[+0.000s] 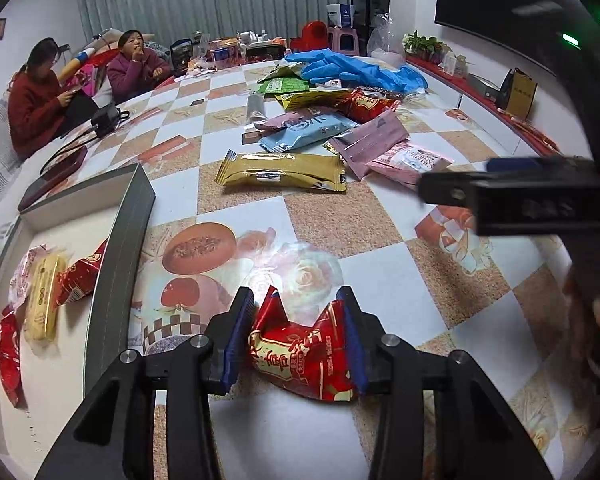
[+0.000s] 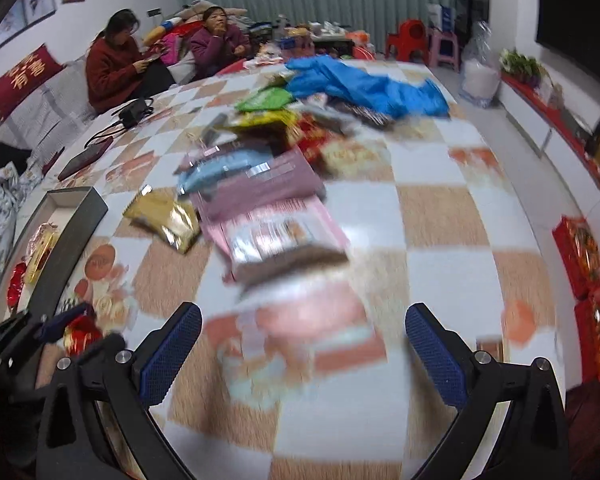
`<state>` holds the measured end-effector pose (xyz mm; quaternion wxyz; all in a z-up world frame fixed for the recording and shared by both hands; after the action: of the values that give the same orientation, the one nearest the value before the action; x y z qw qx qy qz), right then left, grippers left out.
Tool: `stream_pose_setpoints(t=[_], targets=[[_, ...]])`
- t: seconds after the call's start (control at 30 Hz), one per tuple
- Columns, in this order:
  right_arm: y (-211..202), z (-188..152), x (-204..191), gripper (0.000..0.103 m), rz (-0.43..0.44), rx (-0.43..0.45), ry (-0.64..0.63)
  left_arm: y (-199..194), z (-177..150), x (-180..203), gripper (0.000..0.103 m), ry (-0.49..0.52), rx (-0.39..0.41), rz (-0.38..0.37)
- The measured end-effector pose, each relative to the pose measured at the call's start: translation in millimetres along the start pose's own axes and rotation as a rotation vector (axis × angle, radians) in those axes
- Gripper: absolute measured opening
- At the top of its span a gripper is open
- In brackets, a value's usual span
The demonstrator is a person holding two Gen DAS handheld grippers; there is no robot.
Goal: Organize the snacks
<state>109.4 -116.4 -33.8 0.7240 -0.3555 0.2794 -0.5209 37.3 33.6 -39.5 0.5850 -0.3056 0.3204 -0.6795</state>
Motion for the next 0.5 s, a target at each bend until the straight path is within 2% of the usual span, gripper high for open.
stream_pose_setpoints(t=[0.13,0.2,0.23,0.27,0.3,0.33,0.5], targets=[[34.6,18.8,-12.9,0.103,0.028,-0.075,-0.077,0.8,0.3,-0.6,0.046,-0.008,-0.002,-0.015],[44.0,20.6,-17.6,0.102,0.001,-0.067,-0.121,0.8,0.5,-0.7,0.046,-0.008,-0.002,-0.016],[43.2,20.7,-21.3,0.098,-0.001,-0.042,-0.144,0.8,0.6,-0.9,0.046,-0.010,-0.002,-0.017],[39.8,20.6,-22.9,0.086,0.004,-0.028,-0.143,0.8,0.6,-0.7,0.046,-0.010,-0.002,-0.017],[35.4,20.1,-24.5,0.066,0.008,-0.019,-0.140,0.9,0.6,-0.4,0.047,-0.011,-0.002,-0.019],[32.4,17.7,-25.9,0.061,0.006,-0.021,-0.138,1.1,0.7,-0.3,0.047,-0.011,-0.002,-0.020],[6.3,-12.6,-31.9,0.059,-0.001,0.011,-0.113,1.0,0.7,-0.4,0.047,-0.013,-0.002,-0.025]])
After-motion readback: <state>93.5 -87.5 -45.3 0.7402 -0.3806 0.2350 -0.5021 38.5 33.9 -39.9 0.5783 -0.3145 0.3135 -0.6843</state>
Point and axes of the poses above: each gripper's, at about its wrist camera, not at the fingertips, and y roughly the way its jaws point, x to its right, z to its top, the point moved 6 cm from there along y, roughly the way its jaws point, and after that the axes turned 7 degrees about -y, right-handed, at the moved point
